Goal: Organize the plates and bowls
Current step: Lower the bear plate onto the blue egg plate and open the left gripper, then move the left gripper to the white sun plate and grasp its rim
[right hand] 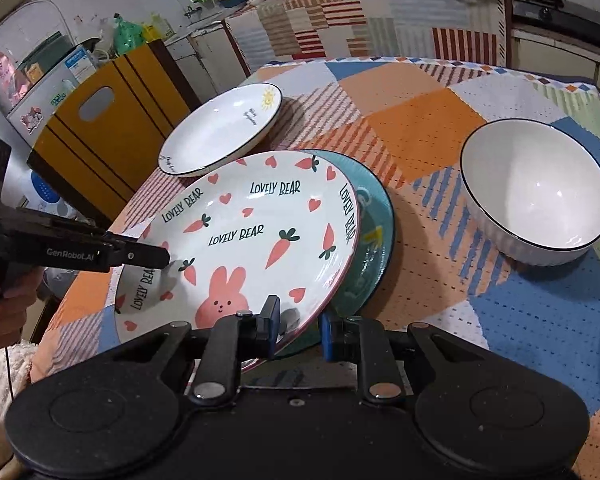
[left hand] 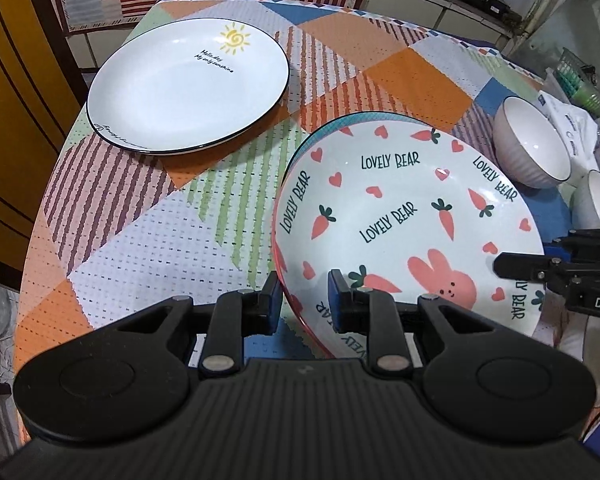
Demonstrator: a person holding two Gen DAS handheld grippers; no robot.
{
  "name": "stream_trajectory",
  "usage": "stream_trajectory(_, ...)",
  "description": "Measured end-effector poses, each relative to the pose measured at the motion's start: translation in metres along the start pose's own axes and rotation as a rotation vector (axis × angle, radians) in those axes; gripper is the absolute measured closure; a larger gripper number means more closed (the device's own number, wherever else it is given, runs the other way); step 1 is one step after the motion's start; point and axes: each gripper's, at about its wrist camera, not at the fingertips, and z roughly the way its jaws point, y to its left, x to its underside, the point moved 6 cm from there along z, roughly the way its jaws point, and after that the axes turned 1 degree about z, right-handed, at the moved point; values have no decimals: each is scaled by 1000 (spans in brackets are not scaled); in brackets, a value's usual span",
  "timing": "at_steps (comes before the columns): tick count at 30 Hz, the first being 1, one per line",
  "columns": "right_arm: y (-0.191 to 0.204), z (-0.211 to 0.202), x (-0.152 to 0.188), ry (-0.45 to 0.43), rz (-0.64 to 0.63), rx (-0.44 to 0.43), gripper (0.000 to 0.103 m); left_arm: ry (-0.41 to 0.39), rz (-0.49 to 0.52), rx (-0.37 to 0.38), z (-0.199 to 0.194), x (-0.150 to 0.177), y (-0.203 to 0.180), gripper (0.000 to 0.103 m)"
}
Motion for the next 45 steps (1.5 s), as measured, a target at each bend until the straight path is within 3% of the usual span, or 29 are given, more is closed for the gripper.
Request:
stream_trajectory(4,-5,4,-3,9,23,18,78,27,17,-11,8,-3,-3,80)
stream_trajectory(9,7,1,-3,9,-18,115,78,42,-10,18,11,1,-2,81)
stream_trajectory(15,12,4,-6,1,-36,229,76,55,-38,-1,18,-3,-1,80)
stream_trajectory(21,26,16,-3,-30,-201,418,66,30,-21,-33,19,-3,-6,80)
stream_trajectory(25,29,18,3,-68,-218,465,63,9,-43,-1,12,1,-3,80)
stream_trajectory(29,30,18,3,-62,-243,489,63,-30,-36,5,-7,1,0,80)
stream_trajectory(35,39,-4,-4,-106,-191,455,64,-88,9,-4,-45,-2,10,80)
stream_trajectory(39,59,-28,-17,-149,-178,350,64,-115,59,-3,-71,-5,19,79)
stream_trajectory(45,99,-55,-45,-225,-294,333,60,-144,125,-7,-106,-7,35,69)
